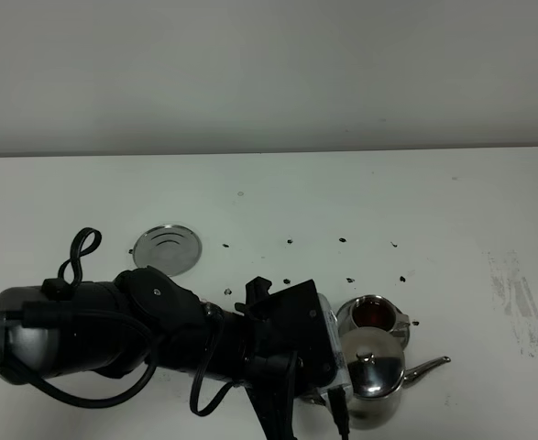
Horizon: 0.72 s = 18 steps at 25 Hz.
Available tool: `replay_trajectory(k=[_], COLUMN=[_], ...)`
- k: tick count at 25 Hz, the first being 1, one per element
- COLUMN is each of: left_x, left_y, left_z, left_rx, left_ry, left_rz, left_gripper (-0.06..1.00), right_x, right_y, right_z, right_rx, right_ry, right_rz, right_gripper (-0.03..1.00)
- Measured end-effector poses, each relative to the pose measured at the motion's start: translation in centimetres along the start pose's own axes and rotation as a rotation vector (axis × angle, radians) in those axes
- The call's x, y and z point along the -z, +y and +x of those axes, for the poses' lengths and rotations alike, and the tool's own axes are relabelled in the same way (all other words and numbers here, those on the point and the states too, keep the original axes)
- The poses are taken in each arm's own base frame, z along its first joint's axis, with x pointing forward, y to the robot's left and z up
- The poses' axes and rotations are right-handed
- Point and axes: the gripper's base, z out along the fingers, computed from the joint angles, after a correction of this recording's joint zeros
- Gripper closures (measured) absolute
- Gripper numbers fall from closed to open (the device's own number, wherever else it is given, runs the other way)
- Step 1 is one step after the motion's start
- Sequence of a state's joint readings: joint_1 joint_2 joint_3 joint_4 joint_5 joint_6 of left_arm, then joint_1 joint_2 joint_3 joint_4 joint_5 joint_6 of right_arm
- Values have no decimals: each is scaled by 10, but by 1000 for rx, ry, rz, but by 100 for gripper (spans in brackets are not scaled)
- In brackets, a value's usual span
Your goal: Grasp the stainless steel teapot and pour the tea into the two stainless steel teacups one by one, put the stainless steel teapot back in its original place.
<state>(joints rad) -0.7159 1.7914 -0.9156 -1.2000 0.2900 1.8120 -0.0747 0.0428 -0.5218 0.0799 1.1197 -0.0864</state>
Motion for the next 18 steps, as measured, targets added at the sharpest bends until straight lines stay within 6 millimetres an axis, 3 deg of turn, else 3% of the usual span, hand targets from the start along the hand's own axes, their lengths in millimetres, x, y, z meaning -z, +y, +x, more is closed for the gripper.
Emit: replay_trajectory(k=[9, 18], left_x=[0, 50], left_y=[-3, 23], left_z=[-3, -42], left_rx=[-33, -63], left_ry=[-12, -136], left_rz=[6, -223], left_gripper=[73, 73], right_x=[0, 0], right_y=[0, 0], right_z=[0, 0], right_rx=[0, 0], right_ry=[0, 0], right_rz=[0, 0], right_gripper=[74, 74])
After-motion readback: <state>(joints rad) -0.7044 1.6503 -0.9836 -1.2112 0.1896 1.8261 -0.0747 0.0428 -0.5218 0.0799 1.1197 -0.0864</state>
